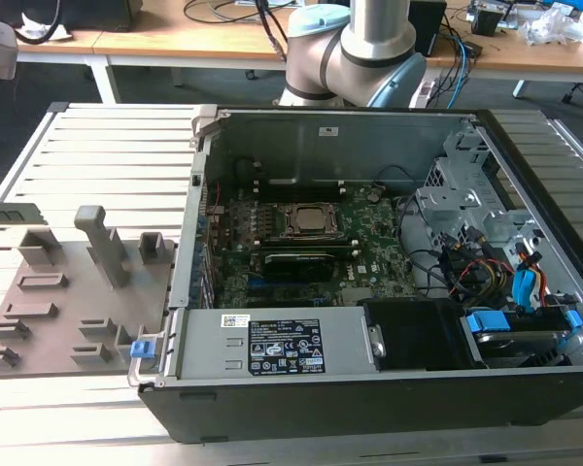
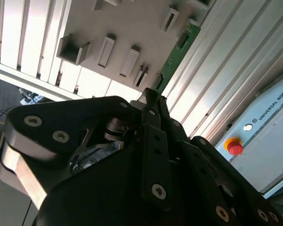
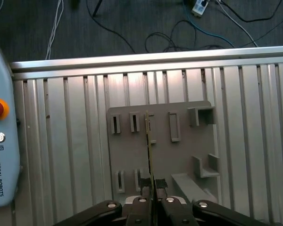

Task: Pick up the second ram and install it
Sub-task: 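Pick up the second ram and move it above second insertion slot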

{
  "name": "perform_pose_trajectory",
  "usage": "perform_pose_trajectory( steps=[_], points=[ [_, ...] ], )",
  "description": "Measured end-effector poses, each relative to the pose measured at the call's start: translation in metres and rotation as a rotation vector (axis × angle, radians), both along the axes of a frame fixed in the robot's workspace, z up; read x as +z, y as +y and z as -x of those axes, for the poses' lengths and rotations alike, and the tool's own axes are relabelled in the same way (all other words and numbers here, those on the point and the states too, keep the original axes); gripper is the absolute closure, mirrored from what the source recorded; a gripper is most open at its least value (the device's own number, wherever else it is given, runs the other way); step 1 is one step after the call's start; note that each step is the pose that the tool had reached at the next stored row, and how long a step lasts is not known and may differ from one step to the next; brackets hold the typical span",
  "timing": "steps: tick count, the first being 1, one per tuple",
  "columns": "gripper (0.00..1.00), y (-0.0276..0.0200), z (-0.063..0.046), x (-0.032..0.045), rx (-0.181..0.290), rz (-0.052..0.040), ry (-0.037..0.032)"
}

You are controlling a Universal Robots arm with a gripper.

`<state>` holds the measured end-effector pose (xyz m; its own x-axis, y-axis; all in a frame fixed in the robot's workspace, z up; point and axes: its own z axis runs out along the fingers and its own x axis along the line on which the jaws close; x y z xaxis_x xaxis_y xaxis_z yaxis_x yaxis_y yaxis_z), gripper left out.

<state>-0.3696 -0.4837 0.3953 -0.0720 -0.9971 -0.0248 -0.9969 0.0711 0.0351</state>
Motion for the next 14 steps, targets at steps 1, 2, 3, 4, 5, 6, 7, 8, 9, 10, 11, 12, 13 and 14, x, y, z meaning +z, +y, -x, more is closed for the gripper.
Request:
perform_pose_trajectory(
  steps=[1, 2, 3, 4, 5, 6, 7, 8, 9, 10, 11, 12, 13, 14],
  points=[
    [0.86, 0.0001, 0.000, 0.0000, 0.000, 0.0000, 0.0000],
    [0.86, 0.0002, -0.002, 0.0000, 0.000, 0.0000, 0.0000],
    [0.86, 0.0001, -0.007, 0.0000, 0.000, 0.0000, -0.0001],
    [0.86, 0.0001, -0.014, 0.0000, 0.000, 0.0002, 0.0000],
    [0.86, 0.0001, -0.020, 0.0000, 0.000, 0.0005, 0.0001],
    [0.86, 0.0001, -0.024, 0.0000, 0.000, 0.0006, 0.0000],
    [0.86, 0.0000, -0.029, 0.0000, 0.000, 0.0007, 0.0000],
    [0.86, 0.0000, -0.035, 0.0000, 0.000, 0.0008, 0.0000],
    [0.86, 0.0001, -0.042, 0.0000, 0.000, 0.0008, 0.0000],
    [0.86, 0.0001, -0.046, 0.0000, 0.000, 0.0007, 0.0000],
    [0.86, 0.0001, -0.049, 0.0000, 0.000, 0.0007, 0.0000],
    [0.86, 0.0001, -0.053, 0.0000, 0.000, 0.0008, 0.0000],
    [0.86, 0.0001, -0.056, 0.0000, 0.000, 0.0008, 0.0000],
    [0.86, 0.0001, -0.061, 0.0000, 0.000, 0.0009, 0.0000]
  ],
)
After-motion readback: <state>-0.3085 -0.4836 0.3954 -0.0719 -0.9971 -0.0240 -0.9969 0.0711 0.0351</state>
